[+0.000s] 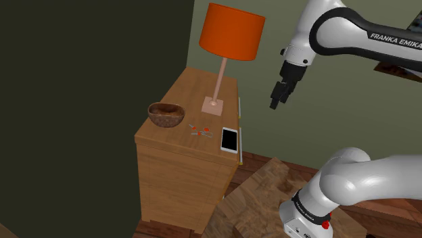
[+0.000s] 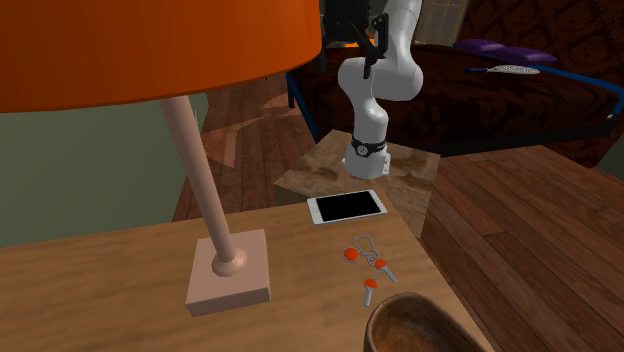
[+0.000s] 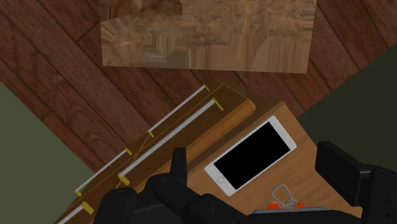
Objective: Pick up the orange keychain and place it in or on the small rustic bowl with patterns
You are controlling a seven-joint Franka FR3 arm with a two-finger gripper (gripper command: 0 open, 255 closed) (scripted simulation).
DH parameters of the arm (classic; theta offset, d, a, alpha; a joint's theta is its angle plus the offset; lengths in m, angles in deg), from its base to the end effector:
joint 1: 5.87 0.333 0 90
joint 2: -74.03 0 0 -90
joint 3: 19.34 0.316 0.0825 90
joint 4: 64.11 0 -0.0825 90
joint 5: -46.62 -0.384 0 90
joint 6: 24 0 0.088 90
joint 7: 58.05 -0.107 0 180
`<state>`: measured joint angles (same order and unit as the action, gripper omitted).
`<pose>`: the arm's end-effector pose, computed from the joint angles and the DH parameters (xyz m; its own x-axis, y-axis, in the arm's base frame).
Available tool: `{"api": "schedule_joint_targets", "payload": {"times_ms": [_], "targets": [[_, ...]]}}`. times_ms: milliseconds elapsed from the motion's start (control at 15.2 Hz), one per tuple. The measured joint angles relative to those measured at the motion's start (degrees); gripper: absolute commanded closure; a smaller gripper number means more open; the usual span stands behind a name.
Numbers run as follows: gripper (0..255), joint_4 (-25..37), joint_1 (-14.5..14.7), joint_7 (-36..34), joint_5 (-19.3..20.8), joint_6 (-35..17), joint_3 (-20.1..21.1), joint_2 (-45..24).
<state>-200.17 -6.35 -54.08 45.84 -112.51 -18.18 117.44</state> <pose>0.3102 0.0068 0.5708 0.9946 0.0749 -0.0721 0.0747 -0.9972 -0.0047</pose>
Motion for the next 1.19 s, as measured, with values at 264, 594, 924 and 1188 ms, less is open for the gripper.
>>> {"api": "schedule_joint_targets", "payload": {"times_ms": [264,594,924,1188], "targets": [[0,-0.12,0.64,0.02,-0.45,-3.57,0.78,-3.23],[0,0.47,2.05,-0.02,-1.27,-12.0,2.71,-11.5],[0,1.88,3.51,-0.6,-1.76,-19.85,5.03,-20.03],[0,5.37,4.55,-1.47,-1.47,-25.35,7.0,-28.41]]}}
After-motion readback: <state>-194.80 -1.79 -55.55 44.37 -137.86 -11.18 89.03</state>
